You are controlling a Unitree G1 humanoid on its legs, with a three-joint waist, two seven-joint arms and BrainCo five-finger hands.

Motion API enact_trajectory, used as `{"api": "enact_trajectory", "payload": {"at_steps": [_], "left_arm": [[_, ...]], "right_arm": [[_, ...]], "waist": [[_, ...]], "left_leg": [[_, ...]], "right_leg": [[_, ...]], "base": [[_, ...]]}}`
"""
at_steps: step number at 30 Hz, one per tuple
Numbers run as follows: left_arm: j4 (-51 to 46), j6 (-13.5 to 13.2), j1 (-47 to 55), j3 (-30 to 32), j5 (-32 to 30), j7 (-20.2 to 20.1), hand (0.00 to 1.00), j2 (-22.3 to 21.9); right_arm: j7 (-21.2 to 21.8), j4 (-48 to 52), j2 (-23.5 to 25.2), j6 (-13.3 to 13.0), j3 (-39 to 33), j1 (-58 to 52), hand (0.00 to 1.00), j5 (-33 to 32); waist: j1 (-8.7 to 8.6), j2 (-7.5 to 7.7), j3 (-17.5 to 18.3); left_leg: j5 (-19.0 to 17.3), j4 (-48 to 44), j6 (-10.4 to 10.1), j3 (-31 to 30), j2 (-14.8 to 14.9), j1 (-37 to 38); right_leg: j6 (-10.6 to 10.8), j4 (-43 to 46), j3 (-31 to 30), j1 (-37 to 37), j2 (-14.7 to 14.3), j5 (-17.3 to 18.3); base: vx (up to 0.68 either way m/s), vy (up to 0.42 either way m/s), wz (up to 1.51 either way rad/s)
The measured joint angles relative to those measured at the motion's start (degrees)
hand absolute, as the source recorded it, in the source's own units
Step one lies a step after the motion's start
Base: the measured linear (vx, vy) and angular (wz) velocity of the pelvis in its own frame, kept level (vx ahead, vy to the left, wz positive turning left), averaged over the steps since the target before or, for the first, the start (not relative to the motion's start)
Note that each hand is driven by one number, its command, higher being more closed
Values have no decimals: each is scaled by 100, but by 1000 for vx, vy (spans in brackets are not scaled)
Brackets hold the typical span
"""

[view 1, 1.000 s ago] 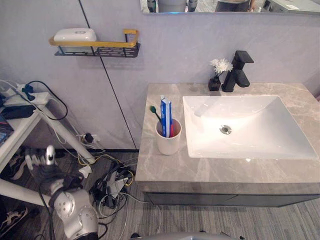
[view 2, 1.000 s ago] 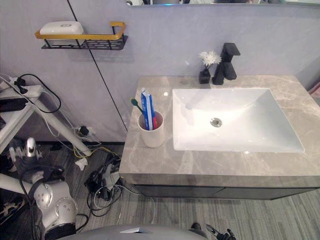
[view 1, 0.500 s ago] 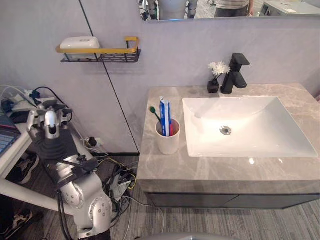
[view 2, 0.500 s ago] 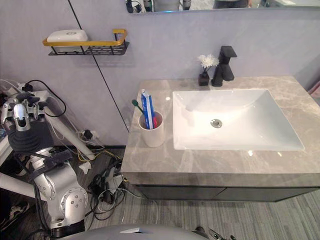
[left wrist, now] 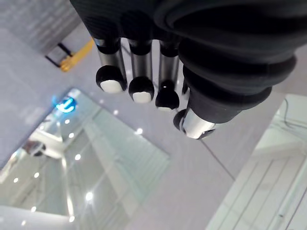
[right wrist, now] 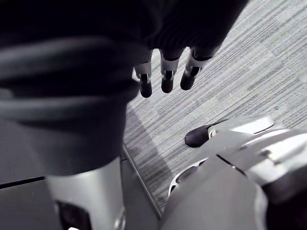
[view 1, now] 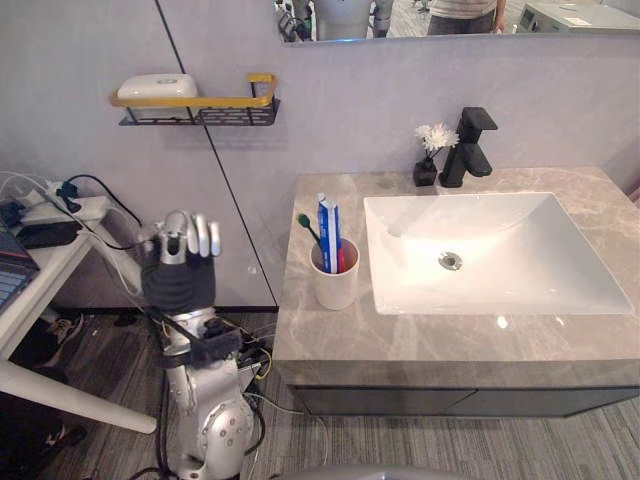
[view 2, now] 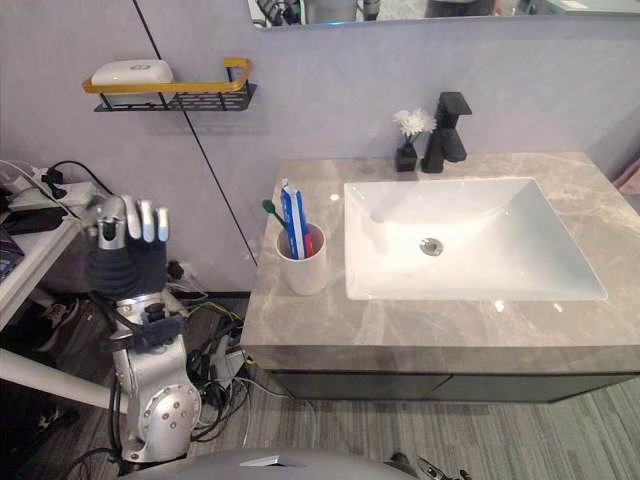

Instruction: Organize washtable

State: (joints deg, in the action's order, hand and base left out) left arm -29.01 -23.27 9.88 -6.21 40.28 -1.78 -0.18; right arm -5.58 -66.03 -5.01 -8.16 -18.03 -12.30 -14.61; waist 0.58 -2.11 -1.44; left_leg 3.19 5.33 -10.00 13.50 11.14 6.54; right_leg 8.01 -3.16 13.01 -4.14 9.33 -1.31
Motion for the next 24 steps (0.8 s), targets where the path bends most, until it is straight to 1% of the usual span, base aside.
{"api": "enact_trajectory", "payload": {"at_steps": [1, 2, 5, 7, 10, 16, 19, 24], "left_arm": [[89, 78, 25, -174, 60, -54, 100, 94], [165, 82, 27, -259, 95, -91, 100, 143], [760, 239, 32, -553, 110, -212, 100, 441], [1201, 420, 42, -812, 113, -275, 100, 604], [1566, 578, 67, -1042, 160, -397, 100, 733], [2073, 776, 93, -1325, 169, -438, 100, 923], [2282, 883, 99, -1459, 171, -467, 100, 958], [2500, 982, 102, -1711, 182, -558, 100, 979]], "right_arm": [[0, -55, -10, -4, 34, 6, 0, 1], [-1, -58, -16, -4, 33, 25, 0, 0], [-1, -120, -40, -1, 59, 71, 0, 1], [-7, -144, -60, 0, 152, 106, 0, 0], [-7, -145, -64, 1, 276, 147, 0, 0], [-17, -145, -63, 1, 391, 194, 0, -4], [-19, -144, -62, 1, 402, 225, 0, -8], [-22, -147, -61, 2, 402, 230, 0, -9]], "waist": [[2, 9, 0], [3, 15, -1], [-7, 29, 8], [-28, 65, 22], [-43, 135, 40], [-99, 188, 32], [-171, 193, 30], [-183, 198, 27]], "left_leg": [[0, 0, 0, -23, 2, -16], [5, 0, -2, -40, 2, -11], [12, 0, -7, -92, 2, -8], [34, 0, -12, -136, 3, -8], [38, 0, -11, -145, 6, -17], [42, 0, -10, -146, 6, -17], [42, 1, -11, -139, 6, -18], [39, 0, -12, -131, 7, -18]], "right_leg": [[1, 8, 27, 0, 1, 8], [0, 10, 39, -10, 1, 8], [-6, 12, 76, -33, 1, 15], [-9, 12, 118, -23, 2, 18], [-12, 11, 141, -20, 2, 20], [-14, 1, 160, -3, 2, 21], [-13, -28, 167, -4, 0, 20], [-13, -46, 164, -7, -4, 19]], "base": [[6, -5, 9], [7, -4, 10], [2, -3, 6], [-7, -4, 8], [-3, -2, 2], [0, 0, 0], [0, 0, 0], [0, 0, 0]]}}
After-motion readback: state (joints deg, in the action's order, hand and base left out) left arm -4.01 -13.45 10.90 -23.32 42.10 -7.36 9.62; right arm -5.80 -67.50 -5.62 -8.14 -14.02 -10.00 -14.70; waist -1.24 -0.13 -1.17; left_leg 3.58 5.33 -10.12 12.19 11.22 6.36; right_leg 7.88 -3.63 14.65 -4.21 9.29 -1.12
